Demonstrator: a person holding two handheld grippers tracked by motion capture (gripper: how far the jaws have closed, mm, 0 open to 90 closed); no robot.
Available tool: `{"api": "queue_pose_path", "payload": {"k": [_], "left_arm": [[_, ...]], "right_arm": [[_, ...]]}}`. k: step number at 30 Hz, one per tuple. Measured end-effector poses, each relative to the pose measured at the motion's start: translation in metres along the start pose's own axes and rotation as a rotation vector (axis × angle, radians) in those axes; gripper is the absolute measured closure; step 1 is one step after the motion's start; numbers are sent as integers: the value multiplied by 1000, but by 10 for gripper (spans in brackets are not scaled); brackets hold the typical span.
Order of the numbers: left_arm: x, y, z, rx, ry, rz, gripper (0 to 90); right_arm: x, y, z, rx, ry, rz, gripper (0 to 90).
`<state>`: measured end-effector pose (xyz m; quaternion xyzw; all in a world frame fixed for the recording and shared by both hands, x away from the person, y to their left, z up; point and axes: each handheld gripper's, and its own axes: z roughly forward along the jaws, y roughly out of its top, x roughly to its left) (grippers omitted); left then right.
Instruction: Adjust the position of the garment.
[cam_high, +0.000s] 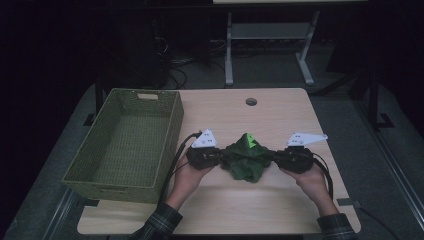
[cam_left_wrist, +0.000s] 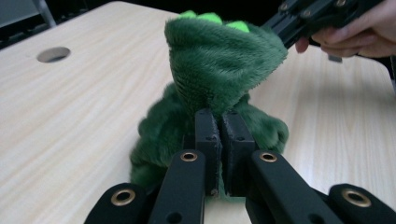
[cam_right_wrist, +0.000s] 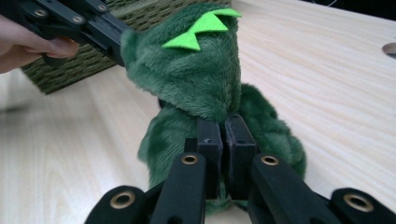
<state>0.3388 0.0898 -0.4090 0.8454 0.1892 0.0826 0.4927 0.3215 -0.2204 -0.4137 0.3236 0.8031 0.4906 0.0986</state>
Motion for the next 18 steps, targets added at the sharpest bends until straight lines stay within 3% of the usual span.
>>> {"api": "queue_pose_path", "payload": {"k": [4,9,11,13,18], "left_arm": [[-7,-12,3,26,-13,5,862],[-12,-24,9,65,-22,7,862],[-14,-30,12,80,-29,5,862],[-15,-35,13,94,-35,-2,863],[-18,-47,20,132,-50,-10,863]], "right_arm": [[6,-13,-3,4,15,-7,862],[11,-27,1,48,26,9,856],[15,-34,3,49,34,-7,853],[18,-38,5,86,34,-14,840],[22,-48,9,119,39,-11,809]]}}
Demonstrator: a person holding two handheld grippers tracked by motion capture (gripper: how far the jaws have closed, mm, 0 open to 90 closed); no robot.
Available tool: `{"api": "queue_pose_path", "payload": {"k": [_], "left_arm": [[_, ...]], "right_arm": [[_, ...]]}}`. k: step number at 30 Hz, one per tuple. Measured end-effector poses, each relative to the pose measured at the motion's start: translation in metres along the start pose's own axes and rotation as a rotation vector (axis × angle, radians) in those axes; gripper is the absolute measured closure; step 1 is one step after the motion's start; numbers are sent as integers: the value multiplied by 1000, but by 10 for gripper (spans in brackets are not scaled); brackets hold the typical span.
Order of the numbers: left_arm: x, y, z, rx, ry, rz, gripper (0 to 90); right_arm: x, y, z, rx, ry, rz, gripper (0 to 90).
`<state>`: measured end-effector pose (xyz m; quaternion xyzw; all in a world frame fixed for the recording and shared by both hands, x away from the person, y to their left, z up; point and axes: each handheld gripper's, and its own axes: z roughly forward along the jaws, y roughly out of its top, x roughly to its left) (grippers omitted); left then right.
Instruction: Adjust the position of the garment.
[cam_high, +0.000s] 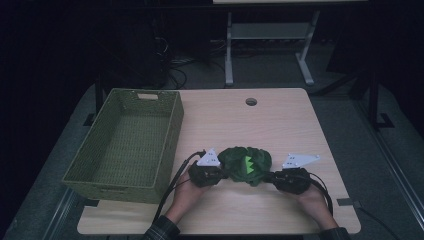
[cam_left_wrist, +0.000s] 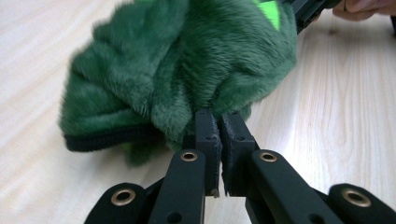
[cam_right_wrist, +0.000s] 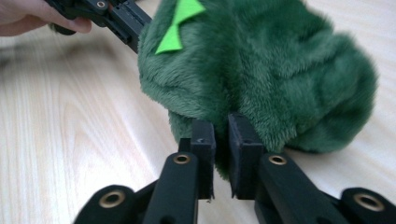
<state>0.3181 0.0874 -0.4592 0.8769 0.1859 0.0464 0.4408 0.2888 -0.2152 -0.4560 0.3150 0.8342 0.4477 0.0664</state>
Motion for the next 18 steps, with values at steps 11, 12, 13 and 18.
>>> {"api": "queue_pose_path", "payload": {"k": [11,12,13,18], "left_arm": [[-5,-1,-4,-16,-3,-14,735],[-6,0,-6,-17,-1,-15,719],[-6,0,-7,-19,0,-14,706],[-11,-1,-17,-27,13,-20,619]], "right_arm": [[7,-5,-13,-40,0,5,663],[7,-5,-15,-41,-2,6,653],[7,-6,-17,-40,-4,10,649],[7,-12,-24,-39,-4,24,651]]}}
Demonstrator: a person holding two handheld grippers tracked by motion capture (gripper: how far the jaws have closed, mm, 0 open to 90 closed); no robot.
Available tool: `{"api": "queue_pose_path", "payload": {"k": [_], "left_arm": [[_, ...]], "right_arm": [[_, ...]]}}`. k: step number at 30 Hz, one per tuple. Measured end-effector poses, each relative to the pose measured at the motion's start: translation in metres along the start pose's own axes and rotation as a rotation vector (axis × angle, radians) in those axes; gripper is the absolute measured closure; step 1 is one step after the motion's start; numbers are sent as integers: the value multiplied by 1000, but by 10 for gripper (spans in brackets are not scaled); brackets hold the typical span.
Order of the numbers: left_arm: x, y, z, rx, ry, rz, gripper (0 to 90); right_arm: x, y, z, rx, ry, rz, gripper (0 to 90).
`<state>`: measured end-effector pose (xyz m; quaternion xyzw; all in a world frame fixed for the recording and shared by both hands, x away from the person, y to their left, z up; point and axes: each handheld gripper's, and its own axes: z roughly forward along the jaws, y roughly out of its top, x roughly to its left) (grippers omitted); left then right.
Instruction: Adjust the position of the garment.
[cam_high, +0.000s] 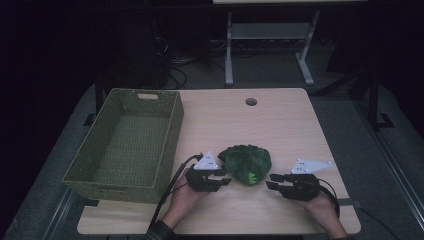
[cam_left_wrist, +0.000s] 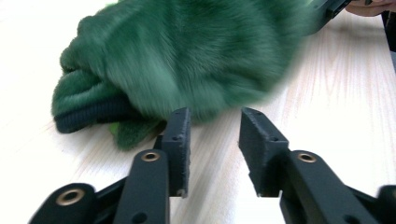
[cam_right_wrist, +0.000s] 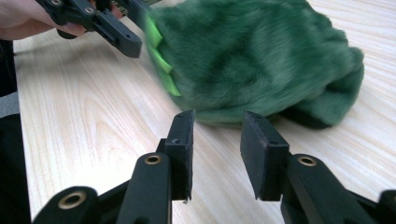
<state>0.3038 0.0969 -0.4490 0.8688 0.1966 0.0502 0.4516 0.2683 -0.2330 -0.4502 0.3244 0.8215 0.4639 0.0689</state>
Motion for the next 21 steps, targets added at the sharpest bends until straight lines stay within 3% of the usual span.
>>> {"api": "queue_pose_path", "payload": {"k": [3,7,13,16,21], "left_arm": [[-1,1,-9,-22,2,-5,639],[1,10,-17,-61,-4,-7,743],[5,42,-9,-96,-9,19,867],[10,46,3,-81,3,12,895],[22,36,23,3,29,-15,896]], "right_arm": [[-1,0,-4,-7,0,4,692],[-2,10,-6,-16,-8,15,779],[-9,34,4,-18,-51,13,862],[-14,41,13,-8,-67,24,890],[-25,38,32,48,-90,53,899]]}}
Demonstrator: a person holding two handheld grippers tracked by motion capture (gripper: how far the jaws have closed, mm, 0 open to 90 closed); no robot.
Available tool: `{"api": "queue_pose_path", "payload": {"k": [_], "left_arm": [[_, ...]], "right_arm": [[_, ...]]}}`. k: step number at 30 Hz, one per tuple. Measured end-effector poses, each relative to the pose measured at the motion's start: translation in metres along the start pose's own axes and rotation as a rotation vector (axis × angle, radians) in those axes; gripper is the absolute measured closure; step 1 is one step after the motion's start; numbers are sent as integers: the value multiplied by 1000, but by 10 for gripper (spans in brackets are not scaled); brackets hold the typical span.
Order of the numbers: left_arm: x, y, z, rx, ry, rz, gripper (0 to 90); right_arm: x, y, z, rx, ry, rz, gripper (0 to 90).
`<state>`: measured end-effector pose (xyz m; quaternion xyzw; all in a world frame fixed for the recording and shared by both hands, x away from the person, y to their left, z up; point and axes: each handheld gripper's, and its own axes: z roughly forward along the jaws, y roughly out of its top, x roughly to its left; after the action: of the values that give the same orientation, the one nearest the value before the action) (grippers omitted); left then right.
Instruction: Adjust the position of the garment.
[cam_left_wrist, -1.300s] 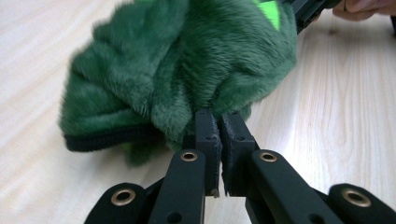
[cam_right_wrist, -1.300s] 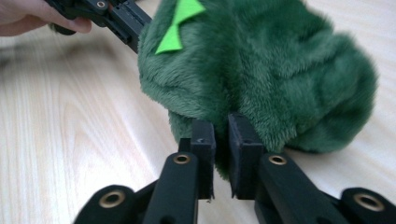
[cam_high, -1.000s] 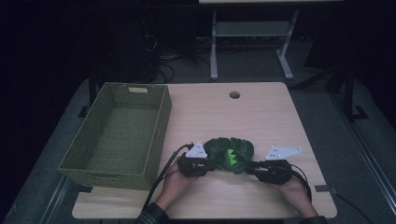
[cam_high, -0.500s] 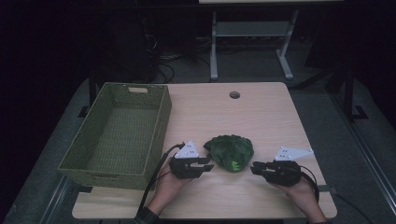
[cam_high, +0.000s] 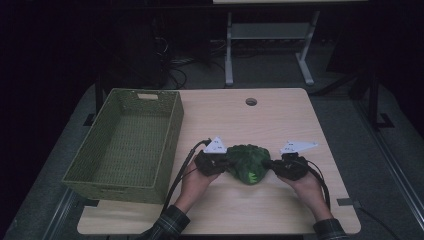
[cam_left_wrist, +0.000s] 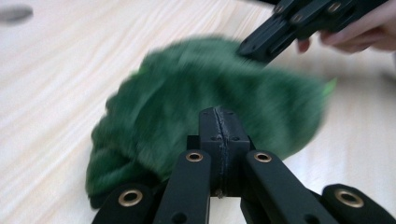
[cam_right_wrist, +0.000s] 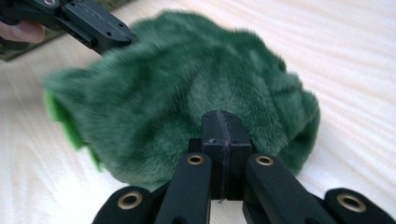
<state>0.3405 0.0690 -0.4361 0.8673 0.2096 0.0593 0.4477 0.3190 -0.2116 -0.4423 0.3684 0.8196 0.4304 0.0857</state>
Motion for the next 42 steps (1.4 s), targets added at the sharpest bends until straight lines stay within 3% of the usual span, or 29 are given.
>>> {"api": "queue_pose_path", "payload": {"k": [6,11,15,18,24,26,32,36,42], "left_arm": [[6,-19,11,65,-8,-43,897],[7,-28,17,119,3,-36,897],[8,-28,21,133,10,-22,897],[9,-26,23,131,34,-22,897],[25,-21,26,139,67,-32,897],[36,-17,28,129,78,-46,897],[45,-16,24,111,69,-80,896],[40,-18,9,85,34,-108,896],[21,-20,-12,74,-3,-94,896]], "right_arm": [[-3,-9,13,65,15,10,900],[0,-13,21,97,25,13,900],[0,-19,24,124,38,29,900],[0,-20,25,130,39,13,900],[9,-20,25,151,70,-1,900],[14,-20,24,150,83,-23,900],[19,-16,8,97,84,-36,900],[8,-13,-13,34,47,-29,900],[-19,-6,-25,8,-33,2,900]]}}
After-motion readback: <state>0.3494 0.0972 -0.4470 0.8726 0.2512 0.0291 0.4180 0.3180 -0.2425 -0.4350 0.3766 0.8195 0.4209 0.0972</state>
